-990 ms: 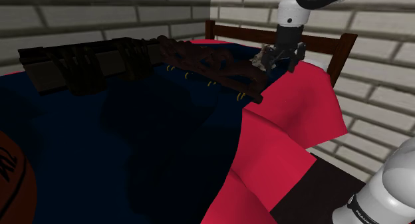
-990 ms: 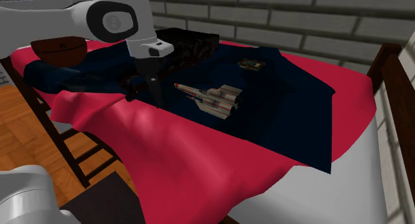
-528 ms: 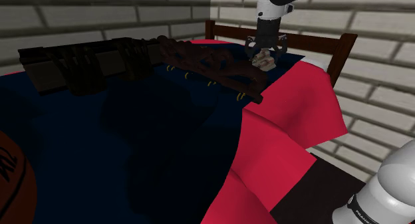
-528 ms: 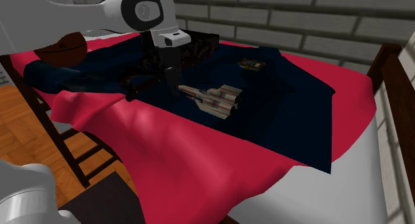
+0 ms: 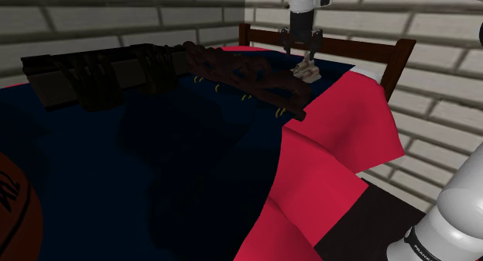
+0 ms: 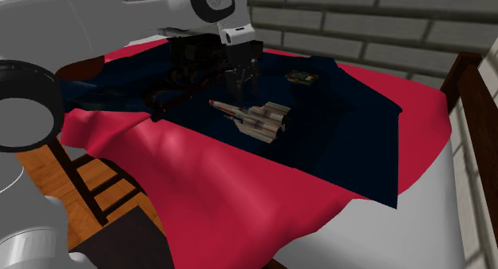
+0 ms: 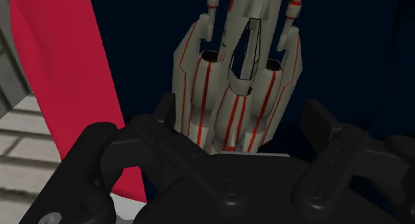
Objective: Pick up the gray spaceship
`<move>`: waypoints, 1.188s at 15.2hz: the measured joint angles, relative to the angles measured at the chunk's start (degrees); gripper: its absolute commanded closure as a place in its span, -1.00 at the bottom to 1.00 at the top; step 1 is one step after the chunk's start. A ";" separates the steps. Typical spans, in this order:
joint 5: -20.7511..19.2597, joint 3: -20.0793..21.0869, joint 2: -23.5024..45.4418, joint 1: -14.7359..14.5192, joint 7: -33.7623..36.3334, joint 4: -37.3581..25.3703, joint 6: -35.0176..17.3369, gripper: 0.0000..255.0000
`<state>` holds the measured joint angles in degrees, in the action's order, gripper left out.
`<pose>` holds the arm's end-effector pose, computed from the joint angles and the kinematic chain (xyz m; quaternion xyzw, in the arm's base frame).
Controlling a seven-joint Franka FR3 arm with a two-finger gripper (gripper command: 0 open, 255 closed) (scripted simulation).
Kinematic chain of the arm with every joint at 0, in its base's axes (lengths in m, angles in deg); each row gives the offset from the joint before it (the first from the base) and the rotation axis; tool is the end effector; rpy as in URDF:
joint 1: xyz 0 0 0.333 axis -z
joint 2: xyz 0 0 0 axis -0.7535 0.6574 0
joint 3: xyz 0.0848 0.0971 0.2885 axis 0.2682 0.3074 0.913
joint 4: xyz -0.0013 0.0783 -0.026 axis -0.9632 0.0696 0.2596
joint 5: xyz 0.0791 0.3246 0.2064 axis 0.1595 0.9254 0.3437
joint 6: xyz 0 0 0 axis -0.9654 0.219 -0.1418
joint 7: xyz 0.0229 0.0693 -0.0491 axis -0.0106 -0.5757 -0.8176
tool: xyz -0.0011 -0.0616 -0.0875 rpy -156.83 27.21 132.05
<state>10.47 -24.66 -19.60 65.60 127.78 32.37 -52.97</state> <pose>0.5740 -0.0523 0.6435 0.7686 -0.6294 0.0792 0.0831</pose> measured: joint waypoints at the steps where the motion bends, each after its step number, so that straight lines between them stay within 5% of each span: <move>1: -0.66 -0.15 1.19 -0.08 2.24 -2.00 0.99 -1.00; 9: -0.82 -0.71 0.58 0.47 5.23 3.69 -4.02 -1.00; 10: -0.81 -0.73 0.54 0.51 5.25 4.03 -4.34 1.00; 18: -0.78 -0.77 0.37 0.57 5.25 4.47 -4.74 1.00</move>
<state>9.70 -25.43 -19.23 66.17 133.02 36.84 -57.71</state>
